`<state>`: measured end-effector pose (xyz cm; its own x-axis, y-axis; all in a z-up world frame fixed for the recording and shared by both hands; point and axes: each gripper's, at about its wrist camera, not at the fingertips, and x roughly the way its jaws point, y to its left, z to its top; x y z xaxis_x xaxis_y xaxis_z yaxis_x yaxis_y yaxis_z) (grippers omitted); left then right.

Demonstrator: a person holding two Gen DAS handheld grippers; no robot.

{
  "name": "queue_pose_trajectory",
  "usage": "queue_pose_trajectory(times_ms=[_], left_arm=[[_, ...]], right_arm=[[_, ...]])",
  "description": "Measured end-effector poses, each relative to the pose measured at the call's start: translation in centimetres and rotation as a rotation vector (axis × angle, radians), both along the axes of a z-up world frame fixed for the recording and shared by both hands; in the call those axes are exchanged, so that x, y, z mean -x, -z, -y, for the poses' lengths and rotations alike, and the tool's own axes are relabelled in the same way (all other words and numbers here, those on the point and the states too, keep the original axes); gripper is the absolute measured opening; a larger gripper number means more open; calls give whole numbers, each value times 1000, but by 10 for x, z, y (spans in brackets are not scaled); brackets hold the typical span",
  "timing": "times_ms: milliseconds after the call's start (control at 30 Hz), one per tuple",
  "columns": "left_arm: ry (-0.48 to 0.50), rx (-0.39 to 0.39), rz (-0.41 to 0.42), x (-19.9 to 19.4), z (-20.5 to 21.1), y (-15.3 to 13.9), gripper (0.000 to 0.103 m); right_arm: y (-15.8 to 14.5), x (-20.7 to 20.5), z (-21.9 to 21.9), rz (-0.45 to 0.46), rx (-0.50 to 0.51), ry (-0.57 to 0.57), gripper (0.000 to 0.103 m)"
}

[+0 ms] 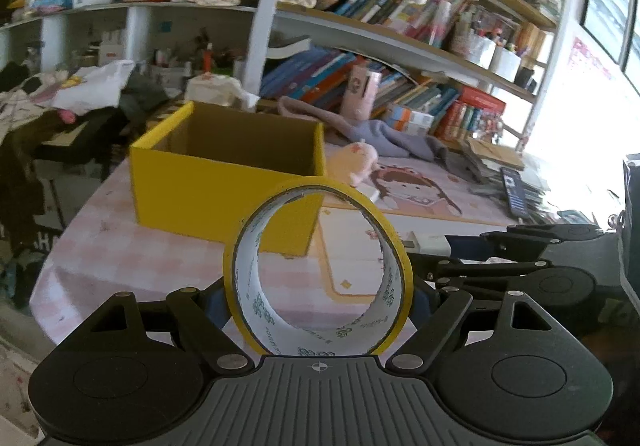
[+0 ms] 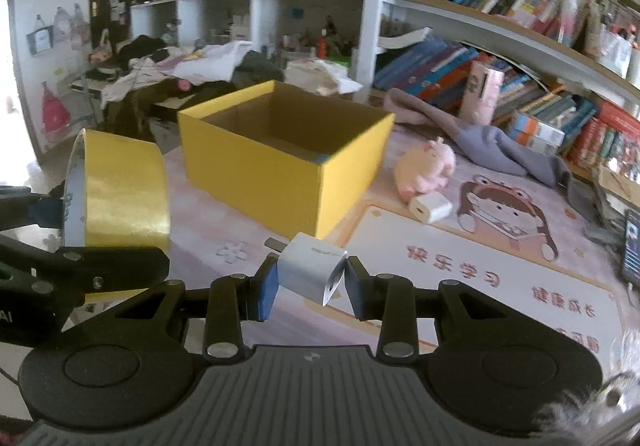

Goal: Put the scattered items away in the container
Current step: 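Lift and carry the charger and tape roll toward the yellow box with both tools, then lower the charger and tape roll into the yellow box with both tools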

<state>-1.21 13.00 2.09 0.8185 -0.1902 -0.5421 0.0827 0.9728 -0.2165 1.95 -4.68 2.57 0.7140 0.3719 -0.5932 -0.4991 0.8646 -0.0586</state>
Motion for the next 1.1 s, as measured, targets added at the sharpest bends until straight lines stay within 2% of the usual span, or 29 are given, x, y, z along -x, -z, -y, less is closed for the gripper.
queue_pose_trajectory(times_ms=[267, 533, 800, 1100], left_arm=[[-78, -17, -4, 5, -15, -2, 83], [-124, -46, 16, -9, -27, -8, 83], [-119, -114, 68, -50, -31, -20, 83], [-145, -152, 115, -117, -40, -29, 83]], right_arm=[[-3, -6, -23, 6, -15, -84, 34], [-8, -21, -38, 53, -24, -138, 34], [-18, -60, -43, 105, -29, -148, 34], [-33, -138, -55, 143, -62, -152, 34]])
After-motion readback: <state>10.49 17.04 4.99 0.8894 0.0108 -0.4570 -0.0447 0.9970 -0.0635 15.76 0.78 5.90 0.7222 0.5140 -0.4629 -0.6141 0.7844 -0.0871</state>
